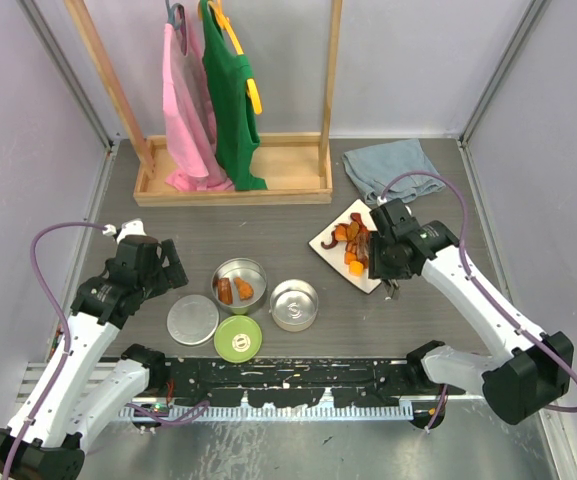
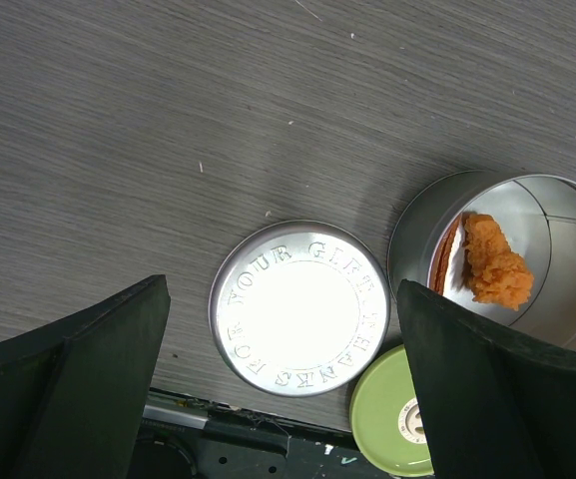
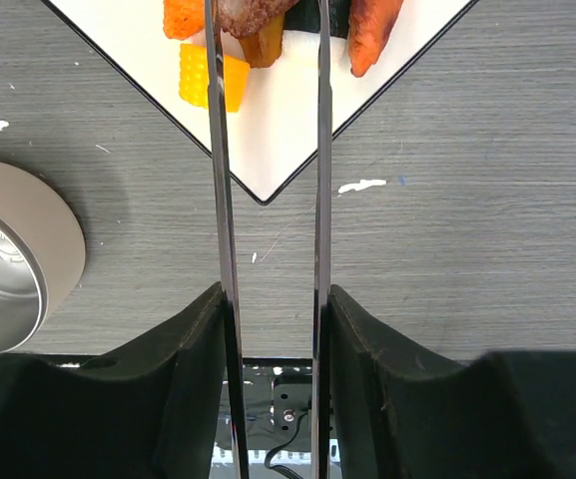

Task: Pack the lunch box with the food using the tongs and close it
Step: Pick up the fake food from the plate.

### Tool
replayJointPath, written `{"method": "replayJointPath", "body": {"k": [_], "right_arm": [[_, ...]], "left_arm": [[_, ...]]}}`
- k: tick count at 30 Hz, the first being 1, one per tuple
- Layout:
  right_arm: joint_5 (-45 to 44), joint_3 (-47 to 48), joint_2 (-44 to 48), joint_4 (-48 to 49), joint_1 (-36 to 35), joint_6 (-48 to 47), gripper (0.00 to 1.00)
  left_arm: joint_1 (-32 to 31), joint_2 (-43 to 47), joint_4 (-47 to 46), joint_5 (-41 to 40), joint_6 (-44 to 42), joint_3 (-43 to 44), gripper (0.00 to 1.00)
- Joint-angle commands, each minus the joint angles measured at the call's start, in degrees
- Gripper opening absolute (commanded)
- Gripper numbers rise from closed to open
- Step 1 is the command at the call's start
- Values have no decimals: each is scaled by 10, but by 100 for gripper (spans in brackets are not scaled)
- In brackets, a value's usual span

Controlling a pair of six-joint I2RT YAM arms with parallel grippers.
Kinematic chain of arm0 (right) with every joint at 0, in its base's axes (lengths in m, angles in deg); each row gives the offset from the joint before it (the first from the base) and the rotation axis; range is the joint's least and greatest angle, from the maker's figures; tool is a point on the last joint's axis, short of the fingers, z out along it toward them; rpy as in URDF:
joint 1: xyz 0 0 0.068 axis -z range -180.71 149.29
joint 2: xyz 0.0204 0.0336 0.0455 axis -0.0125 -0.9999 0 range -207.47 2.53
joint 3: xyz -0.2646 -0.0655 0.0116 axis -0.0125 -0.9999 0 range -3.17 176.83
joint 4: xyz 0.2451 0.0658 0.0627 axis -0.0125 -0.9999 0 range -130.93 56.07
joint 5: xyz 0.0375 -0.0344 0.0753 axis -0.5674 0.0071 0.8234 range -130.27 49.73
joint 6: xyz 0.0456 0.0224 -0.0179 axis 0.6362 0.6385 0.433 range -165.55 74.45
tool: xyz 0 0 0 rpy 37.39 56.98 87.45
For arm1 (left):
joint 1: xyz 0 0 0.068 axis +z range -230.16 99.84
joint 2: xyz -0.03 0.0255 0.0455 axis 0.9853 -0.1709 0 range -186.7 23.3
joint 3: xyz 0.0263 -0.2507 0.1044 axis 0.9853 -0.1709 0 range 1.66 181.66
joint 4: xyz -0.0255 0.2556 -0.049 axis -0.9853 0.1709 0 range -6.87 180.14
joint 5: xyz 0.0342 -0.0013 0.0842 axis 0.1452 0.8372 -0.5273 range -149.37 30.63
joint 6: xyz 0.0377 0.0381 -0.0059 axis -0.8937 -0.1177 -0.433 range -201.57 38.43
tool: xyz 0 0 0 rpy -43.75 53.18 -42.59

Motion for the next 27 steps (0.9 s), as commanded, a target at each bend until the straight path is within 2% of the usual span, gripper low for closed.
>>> {"method": "replayJointPath", "body": {"k": [1, 13, 27], "right_arm": [[9, 11, -4, 35, 7, -18, 47], [23, -4, -17, 54, 18, -41, 47], [46, 0, 4, 42, 21, -42, 25]], "left_arm": [[2, 3, -18, -2, 6, 9, 98], [2, 2, -19, -3, 6, 9, 98], [2, 2, -18, -3, 6, 9, 98]]}}
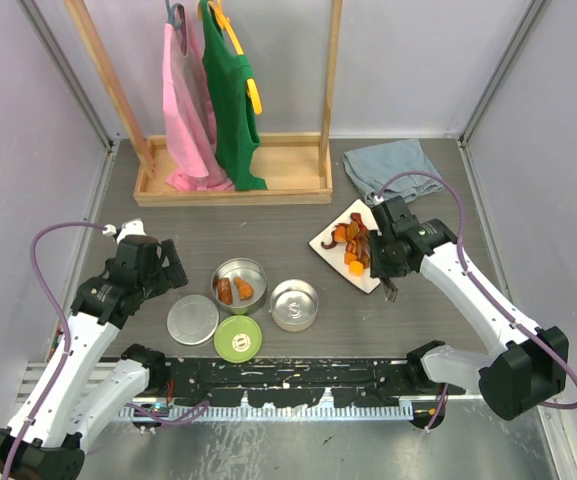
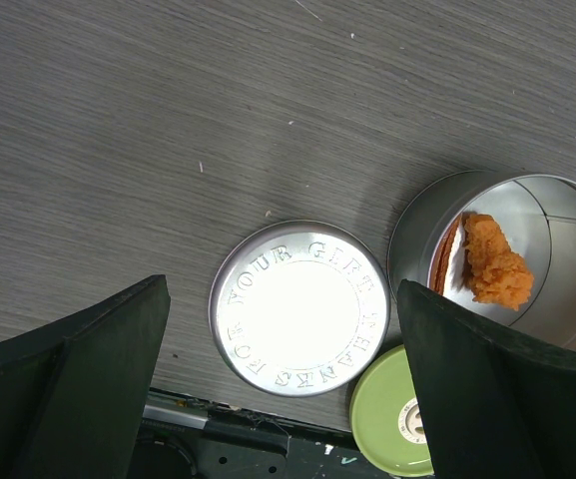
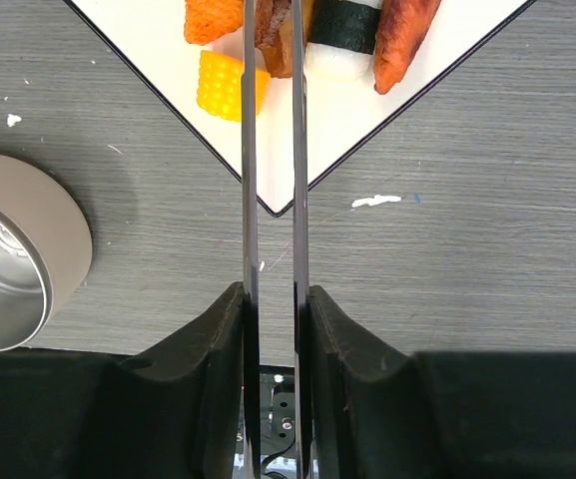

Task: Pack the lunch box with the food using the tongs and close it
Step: Pick up the fake food from the plate.

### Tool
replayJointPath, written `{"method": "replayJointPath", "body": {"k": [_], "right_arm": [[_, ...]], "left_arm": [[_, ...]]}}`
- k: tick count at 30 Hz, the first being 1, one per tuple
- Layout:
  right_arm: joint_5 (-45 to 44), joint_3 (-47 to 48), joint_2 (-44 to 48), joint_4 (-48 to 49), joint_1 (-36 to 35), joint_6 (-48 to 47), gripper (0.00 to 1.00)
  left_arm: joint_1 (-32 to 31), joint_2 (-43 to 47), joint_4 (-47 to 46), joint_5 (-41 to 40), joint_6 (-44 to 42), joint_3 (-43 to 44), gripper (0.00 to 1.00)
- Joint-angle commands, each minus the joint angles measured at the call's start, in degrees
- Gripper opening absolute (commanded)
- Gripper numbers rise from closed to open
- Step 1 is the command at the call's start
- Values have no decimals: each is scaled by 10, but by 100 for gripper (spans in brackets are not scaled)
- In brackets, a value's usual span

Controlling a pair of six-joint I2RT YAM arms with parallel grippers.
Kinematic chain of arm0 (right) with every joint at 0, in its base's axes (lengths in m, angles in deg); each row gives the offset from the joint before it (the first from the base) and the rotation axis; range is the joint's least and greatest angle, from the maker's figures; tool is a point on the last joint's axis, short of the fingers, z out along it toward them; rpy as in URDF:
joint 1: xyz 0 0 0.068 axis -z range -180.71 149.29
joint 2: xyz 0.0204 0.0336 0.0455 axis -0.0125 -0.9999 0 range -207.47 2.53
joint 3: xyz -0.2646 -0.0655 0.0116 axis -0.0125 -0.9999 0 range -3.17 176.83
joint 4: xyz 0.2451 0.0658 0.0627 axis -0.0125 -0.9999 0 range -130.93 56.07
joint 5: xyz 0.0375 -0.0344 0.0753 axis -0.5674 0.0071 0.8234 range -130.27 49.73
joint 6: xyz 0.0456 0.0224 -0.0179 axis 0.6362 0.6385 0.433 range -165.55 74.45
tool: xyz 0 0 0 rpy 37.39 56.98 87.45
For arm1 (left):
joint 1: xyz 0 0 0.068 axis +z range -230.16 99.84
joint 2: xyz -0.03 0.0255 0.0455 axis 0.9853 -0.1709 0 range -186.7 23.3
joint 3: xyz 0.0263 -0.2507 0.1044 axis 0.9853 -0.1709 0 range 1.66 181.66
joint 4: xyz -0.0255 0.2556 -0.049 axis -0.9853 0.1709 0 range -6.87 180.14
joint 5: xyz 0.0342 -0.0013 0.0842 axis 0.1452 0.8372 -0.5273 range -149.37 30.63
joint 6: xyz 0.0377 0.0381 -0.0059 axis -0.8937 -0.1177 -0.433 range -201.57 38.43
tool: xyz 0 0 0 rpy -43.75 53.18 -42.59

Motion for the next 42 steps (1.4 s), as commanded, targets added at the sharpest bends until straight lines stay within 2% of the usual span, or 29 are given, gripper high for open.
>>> {"method": "replayJointPath", "body": {"k": [1, 7, 14, 23, 30, 35, 42], "right_arm": [[10, 9, 22, 11, 2, -6, 25], [20, 17, 18, 0, 2, -12, 35], [7, 21, 0, -12, 2, -16, 38], [-21, 51, 26, -24, 2, -5, 24], [-17, 63, 62, -29, 2, 5, 22], [37, 62, 81, -18, 2, 13, 22], [197, 53, 107, 51, 2, 54, 23]], "left_arm": [[2, 2, -18, -3, 6, 9, 98], [2, 2, -18, -3, 6, 9, 98], [1, 2, -18, -3, 7, 9, 98], [2, 1, -18, -4, 7, 9, 98], [1, -1, -18, -2, 6, 9, 98], [1, -1, -18, -2, 7, 9, 98], [2, -2, -18, -1, 6, 9, 98]]}}
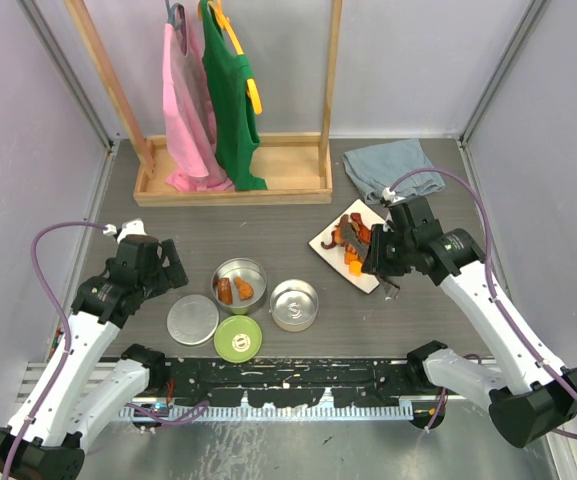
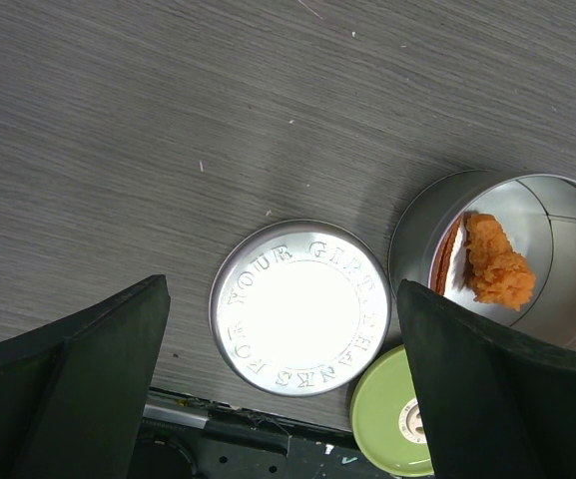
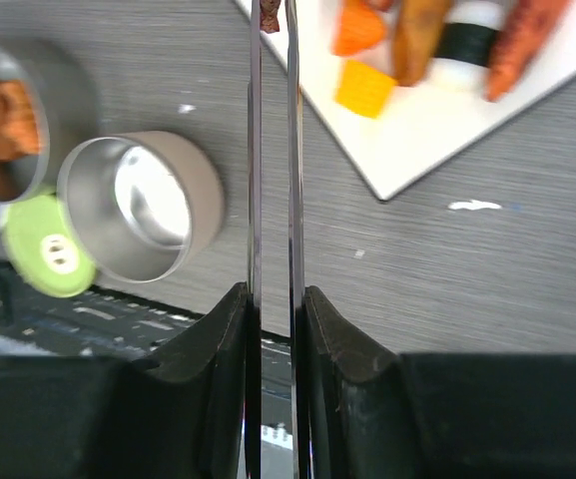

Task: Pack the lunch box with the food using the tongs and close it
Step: Pick up the fake food from the plate.

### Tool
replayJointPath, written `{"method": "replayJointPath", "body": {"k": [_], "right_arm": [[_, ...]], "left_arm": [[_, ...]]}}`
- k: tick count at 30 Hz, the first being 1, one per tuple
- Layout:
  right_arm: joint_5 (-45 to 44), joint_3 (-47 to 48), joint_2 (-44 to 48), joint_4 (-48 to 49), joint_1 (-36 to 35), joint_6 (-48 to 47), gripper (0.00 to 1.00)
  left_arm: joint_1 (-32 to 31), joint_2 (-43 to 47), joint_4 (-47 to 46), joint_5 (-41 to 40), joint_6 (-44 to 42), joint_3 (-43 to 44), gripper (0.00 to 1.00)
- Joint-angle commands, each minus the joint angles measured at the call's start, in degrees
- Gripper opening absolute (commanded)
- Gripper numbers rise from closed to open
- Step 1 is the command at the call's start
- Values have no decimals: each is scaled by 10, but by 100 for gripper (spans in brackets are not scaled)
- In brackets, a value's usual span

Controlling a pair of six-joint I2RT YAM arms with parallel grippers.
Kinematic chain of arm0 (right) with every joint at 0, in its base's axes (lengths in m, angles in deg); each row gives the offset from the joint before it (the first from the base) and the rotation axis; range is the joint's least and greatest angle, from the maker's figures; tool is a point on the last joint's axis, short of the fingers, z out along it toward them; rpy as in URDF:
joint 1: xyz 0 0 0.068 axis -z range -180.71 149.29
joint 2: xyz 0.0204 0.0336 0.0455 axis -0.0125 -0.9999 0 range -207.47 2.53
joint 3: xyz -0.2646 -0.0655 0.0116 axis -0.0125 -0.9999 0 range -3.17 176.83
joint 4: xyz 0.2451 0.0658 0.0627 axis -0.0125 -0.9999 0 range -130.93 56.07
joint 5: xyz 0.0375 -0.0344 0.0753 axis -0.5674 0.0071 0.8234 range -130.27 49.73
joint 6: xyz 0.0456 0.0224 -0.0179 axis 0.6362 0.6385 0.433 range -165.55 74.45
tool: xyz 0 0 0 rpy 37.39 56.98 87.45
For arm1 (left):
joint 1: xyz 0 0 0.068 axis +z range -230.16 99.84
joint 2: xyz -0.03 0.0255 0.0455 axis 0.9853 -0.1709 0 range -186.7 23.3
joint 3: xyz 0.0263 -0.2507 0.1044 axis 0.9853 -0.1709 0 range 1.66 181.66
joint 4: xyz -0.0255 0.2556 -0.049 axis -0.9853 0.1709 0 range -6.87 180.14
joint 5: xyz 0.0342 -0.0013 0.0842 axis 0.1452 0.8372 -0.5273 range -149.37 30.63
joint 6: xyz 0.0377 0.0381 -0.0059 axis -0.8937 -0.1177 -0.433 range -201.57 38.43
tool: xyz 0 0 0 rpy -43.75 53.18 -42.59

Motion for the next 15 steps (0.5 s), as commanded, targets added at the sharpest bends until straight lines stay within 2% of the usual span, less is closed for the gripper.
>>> {"method": "replayJointPath", "body": {"k": [1, 9, 15], "right_arm": [[127, 14, 26, 83, 2, 39, 23], [244, -21, 28, 159, -2, 75, 23], [261, -19, -1, 165, -42, 68, 23]], "left_arm": [[2, 1, -18, -1, 7, 9, 98], [2, 2, -17, -3, 7, 9, 98], [2, 3, -18, -3, 7, 9, 98]]}}
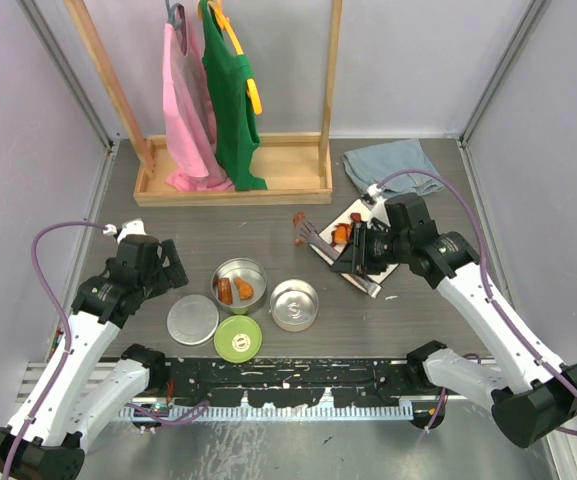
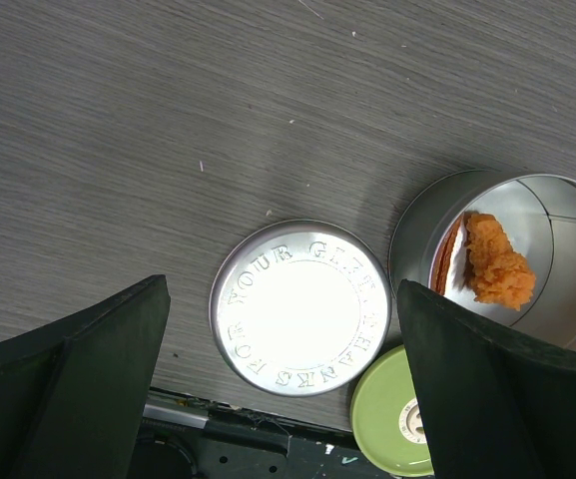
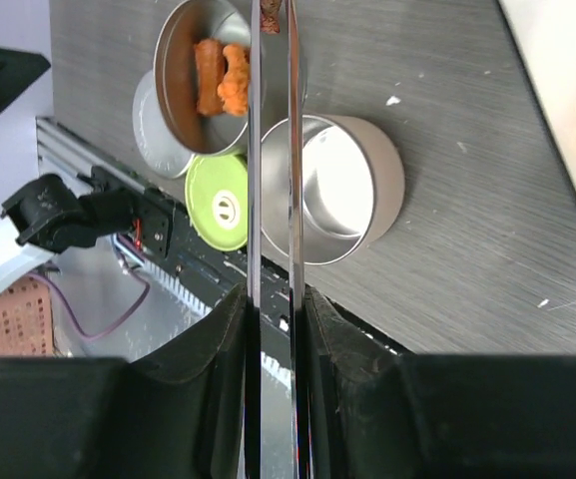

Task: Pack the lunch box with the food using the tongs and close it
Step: Pick up the fake food from the plate, then place the fake food in the packing box.

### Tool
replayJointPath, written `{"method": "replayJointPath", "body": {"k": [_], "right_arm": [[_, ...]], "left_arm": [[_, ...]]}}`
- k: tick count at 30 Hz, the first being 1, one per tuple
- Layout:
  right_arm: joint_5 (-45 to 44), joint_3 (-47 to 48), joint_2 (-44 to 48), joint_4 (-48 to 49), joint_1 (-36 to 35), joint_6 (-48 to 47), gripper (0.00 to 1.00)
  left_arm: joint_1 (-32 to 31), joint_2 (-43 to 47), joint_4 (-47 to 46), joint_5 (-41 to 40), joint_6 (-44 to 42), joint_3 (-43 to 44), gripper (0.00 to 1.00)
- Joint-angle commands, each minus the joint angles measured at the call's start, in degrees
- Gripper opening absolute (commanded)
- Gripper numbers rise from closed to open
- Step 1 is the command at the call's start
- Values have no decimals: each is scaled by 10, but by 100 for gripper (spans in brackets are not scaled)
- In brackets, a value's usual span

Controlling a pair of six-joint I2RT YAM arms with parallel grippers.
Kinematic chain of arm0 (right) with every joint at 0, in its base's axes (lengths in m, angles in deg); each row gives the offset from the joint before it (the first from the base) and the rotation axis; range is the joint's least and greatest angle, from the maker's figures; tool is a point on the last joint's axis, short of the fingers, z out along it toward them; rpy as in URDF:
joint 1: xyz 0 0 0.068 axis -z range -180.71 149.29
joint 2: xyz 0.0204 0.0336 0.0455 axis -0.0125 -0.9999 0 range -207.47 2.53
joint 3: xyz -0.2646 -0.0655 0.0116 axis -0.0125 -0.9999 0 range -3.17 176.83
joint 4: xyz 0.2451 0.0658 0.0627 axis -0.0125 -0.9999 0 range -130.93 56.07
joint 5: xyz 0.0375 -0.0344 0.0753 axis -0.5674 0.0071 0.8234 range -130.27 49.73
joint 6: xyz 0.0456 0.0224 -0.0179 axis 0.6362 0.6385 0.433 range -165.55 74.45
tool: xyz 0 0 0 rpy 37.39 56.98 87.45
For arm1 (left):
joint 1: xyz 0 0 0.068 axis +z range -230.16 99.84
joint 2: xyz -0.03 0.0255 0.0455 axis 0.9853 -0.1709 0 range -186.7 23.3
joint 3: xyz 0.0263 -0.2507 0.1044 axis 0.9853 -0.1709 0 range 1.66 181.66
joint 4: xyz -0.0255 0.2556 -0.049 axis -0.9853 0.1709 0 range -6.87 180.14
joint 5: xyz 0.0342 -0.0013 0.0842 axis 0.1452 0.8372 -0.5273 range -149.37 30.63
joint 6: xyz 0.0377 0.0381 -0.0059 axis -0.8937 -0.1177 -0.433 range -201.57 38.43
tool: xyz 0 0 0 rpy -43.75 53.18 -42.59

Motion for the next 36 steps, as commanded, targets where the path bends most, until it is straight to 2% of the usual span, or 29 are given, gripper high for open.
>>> {"method": "replayJointPath", "body": {"k": [1, 6, 11, 22, 36], "right_arm": [[31, 7, -22, 47, -42, 3, 23], [-38, 36, -85, 60, -165, 16, 24], [-77, 60, -142, 70, -227, 25, 24], [-107, 86, -207, 70, -254, 19, 25], [-102, 92, -226, 55, -258, -1, 35]], "left_arm": [[2, 4, -18, -4, 7, 9, 98], [2, 5, -17, -5, 8, 9, 98], [2, 6, -16, -6, 8, 9, 98], [2, 9, -17, -7, 8, 8, 98], [2, 7, -16, -8, 7, 9, 98]]}}
